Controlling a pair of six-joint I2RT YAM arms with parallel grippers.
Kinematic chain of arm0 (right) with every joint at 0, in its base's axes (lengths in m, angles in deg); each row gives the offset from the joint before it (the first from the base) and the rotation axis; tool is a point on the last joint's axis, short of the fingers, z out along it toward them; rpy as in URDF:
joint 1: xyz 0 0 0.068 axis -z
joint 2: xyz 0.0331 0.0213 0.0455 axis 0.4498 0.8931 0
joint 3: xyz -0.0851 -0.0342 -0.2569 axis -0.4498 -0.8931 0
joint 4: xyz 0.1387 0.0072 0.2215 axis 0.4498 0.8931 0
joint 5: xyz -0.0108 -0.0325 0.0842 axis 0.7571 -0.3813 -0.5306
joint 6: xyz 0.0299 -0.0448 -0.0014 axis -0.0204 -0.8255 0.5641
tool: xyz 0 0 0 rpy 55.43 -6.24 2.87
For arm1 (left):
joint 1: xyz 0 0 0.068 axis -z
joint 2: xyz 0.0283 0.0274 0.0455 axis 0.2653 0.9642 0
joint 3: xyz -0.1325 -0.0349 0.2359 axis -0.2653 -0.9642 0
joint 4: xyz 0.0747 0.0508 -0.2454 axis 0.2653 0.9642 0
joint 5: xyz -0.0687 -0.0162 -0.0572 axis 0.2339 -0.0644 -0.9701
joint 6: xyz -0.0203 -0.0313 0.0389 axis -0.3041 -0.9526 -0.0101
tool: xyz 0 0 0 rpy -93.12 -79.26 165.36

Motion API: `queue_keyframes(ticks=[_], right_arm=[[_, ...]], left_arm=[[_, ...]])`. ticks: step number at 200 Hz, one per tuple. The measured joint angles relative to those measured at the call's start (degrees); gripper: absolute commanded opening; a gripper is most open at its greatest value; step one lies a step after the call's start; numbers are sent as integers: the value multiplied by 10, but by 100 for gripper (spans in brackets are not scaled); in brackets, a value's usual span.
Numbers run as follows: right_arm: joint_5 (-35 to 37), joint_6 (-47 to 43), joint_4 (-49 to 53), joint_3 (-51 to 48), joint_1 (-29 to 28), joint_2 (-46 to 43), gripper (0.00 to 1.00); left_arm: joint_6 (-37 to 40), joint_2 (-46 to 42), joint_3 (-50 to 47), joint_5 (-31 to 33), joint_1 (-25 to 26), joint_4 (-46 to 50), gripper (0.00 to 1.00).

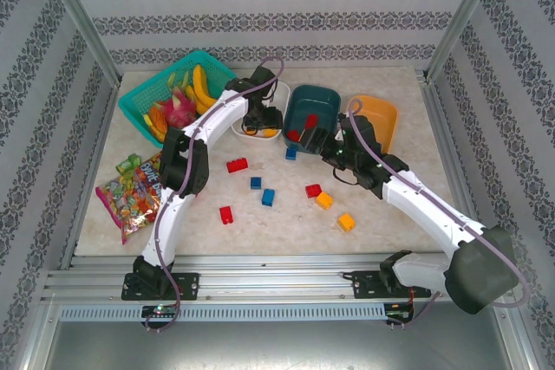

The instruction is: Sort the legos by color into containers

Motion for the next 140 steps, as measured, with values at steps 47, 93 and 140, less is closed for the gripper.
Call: queue_keyframes(ticks=[47, 93, 140], right_arm=[[71, -27, 62, 59, -61, 90, 76], [166, -74, 86, 134, -122, 235, 76], [238, -87, 92, 189, -143, 355, 76]], left_arm=[[-4, -25, -13, 0, 0, 7, 66], [-34, -244, -205, 10, -2, -38, 73], [-68, -510, -473, 26, -9, -100, 73]])
